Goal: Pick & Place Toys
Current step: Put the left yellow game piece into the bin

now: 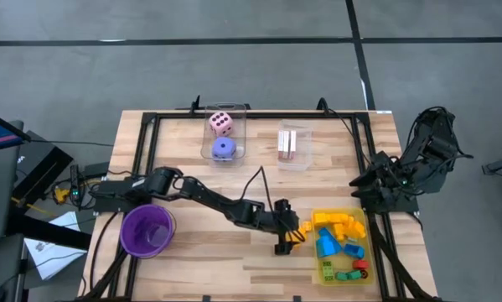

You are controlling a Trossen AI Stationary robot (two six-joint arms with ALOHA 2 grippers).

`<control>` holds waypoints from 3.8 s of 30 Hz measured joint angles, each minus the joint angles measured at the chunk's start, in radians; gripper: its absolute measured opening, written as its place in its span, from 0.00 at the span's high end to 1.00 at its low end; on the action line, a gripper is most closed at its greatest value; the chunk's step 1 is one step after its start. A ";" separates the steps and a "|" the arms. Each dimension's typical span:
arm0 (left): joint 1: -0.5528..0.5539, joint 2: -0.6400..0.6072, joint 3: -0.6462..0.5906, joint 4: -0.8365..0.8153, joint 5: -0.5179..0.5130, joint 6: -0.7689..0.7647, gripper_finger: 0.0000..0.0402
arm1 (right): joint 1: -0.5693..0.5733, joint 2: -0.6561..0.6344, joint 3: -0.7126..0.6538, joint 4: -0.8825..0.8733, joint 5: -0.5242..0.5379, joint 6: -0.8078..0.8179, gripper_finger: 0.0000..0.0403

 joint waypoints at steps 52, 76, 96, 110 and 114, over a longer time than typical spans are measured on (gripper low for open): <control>-0.023 0.034 -0.003 0.036 -0.237 -0.179 0.01 | 0.000 0.001 0.000 0.015 0.001 0.002 0.49; 0.011 -0.003 -0.002 -0.216 -0.204 -0.116 0.01 | 0.000 0.001 0.000 0.008 0.003 0.011 0.49; 0.011 -0.051 -0.005 -0.206 -0.121 -0.047 0.01 | 0.000 0.001 0.000 0.008 0.005 0.003 0.49; 0.009 -0.041 -0.085 -0.068 -0.134 -0.041 0.01 | 0.000 0.001 0.000 0.000 0.005 0.000 0.49; 0.007 -0.041 -0.123 -0.065 -0.120 -0.047 0.01 | 0.000 0.001 0.000 0.000 0.005 0.000 0.49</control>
